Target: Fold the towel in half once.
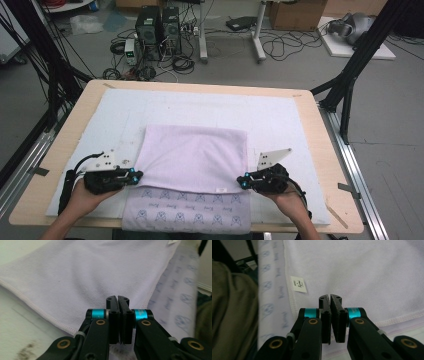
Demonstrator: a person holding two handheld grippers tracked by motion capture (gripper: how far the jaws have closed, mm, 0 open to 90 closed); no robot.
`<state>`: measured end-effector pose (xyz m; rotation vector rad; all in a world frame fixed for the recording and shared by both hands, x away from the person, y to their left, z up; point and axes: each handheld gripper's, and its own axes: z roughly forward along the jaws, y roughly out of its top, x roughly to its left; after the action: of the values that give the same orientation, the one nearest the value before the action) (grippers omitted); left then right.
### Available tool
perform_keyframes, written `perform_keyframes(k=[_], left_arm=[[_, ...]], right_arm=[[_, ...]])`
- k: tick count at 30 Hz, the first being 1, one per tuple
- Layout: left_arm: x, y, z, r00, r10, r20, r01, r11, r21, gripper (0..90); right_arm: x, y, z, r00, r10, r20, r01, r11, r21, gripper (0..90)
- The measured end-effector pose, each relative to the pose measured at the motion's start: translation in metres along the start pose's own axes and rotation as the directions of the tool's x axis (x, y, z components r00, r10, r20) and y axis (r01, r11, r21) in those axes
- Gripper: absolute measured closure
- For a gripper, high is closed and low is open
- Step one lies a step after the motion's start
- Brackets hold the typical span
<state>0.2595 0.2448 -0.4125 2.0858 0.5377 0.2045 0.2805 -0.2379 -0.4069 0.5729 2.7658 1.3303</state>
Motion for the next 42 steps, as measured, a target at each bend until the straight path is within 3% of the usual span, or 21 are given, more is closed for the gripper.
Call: perform_keyframes(k=[3, 5, 9, 13, 14, 16, 20, 23, 26, 28, 33, 34, 37, 38, 39, 40, 42], left_arm=[[-0.002, -0.003, 0.002, 0.9999, 0.007, -0.009, -0.007, 0.9998, 0.021, 81.7], [0.004, 0.0, 0.004, 0.9996, -0.006, -0.027, 0.006, 0.9999, 0.014, 72.9], [0.024, 0.013, 0.009, 0.9974, -0.029, -0.067, 0.027, 0.9995, -0.016, 65.1], [0.05, 0.025, 0.021, 0.9901, -0.067, -0.123, 0.065, 0.9976, -0.022, 60.1], [0.056, 0.027, 0.024, 0.9874, -0.064, -0.145, 0.062, 0.9979, -0.016, 59.9], [0.07, 0.031, 0.03, 0.982, -0.107, -0.156, 0.103, 0.9942, -0.03, 59.6], [0.094, 0.038, 0.041, 0.9657, -0.122, -0.229, 0.118, 0.9926, -0.027, 60.2], [0.115, 0.044, 0.047, 0.9582, -0.147, -0.246, 0.146, 0.989, -0.024, 62.9], [0.138, 0.048, 0.054, 0.9494, -0.183, -0.256, 0.188, 0.9821, -0.002, 62.1], [0.149, 0.046, 0.06, 0.9377, -0.231, -0.26, 0.237, 0.9715, -0.008, 58.2], [0.162, 0.036, 0.073, 0.9192, -0.269, -0.287, 0.284, 0.9589, 0.008, 46.9], [0.163, 0.035, 0.077, 0.9181, -0.273, -0.287, 0.291, 0.9566, 0.019, 46.1], [0.164, 0.03, 0.084, 0.9238, -0.263, -0.279, 0.291, 0.9547, 0.064, 49.6], [0.163, 0.03, 0.086, 0.9241, -0.252, -0.287, 0.28, 0.9581, 0.06, 51.8], [0.163, 0.03, 0.086, 0.9279, -0.25, -0.277, 0.275, 0.9597, 0.057, 56.3], [0.163, 0.03, 0.086, 0.9349, -0.25, -0.252, 0.272, 0.9605, 0.057, 66.5], [0.16, 0.032, 0.088, 0.9409, -0.233, -0.246, 0.255, 0.9649, 0.063, 74.1]], right_arm=[[0.002, -0.004, -0.003, 0.9996, 0.014, -0.023, -0.014, 1.0, -0.01, 77.3], [-0.005, -0.002, -0.004, 0.9993, 0.037, -0.004, -0.037, 0.999, -0.027, 70.0], [-0.026, 0.008, 0.0, 0.9964, 0.063, 0.057, -0.061, 0.998, -0.031, 62.3], [-0.052, 0.017, 0.006, 0.9893, 0.093, 0.113, -0.089, 0.995, -0.038, 54.9], [-0.059, 0.019, 0.008, 0.9863, 0.104, 0.128, -0.099, 0.994, -0.047, 52.7], [-0.072, 0.023, 0.012, 0.9829, 0.117, 0.142, -0.112, 0.993, -0.044, 50.9], [-0.099, 0.033, 0.017, 0.9733, 0.139, 0.182, -0.137, 0.99, -0.024, 47.4], [-0.117, 0.041, 0.018, 0.9651, 0.148, 0.216, -0.148, 0.989, -0.018, 43.2], [-0.134, 0.048, 0.019, 0.9562, 0.166, 0.241, -0.171, 0.985, -0.001, 40.9], [-0.143, 0.049, 0.021, 0.9514, 0.171, 0.256, -0.176, 0.984, -0.002, 39.7], [-0.158, 0.038, 0.033, 0.9396, 0.205, 0.274, -0.222, 0.975, 0.03, 37.0], [-0.161, 0.034, 0.036, 0.9394, 0.215, 0.267, -0.232, 0.972, 0.037, 37.0], [-0.165, 0.029, 0.041, 0.9349, 0.236, 0.265, -0.261, 0.963, 0.062, 39.4], [-0.165, 0.027, 0.043, 0.9357, 0.238, 0.26, -0.261, 0.964, 0.057, 40.6], [-0.164, 0.026, 0.045, 0.9338, 0.235, 0.269, -0.257, 0.965, 0.046, 44.1], [-0.164, 0.024, 0.045, 0.9344, 0.236, 0.267, -0.252, 0.967, 0.029, 52.6], [-0.164, 0.022, 0.045, 0.934, 0.247, 0.258, -0.257, 0.966, 0.006, 67.8]])
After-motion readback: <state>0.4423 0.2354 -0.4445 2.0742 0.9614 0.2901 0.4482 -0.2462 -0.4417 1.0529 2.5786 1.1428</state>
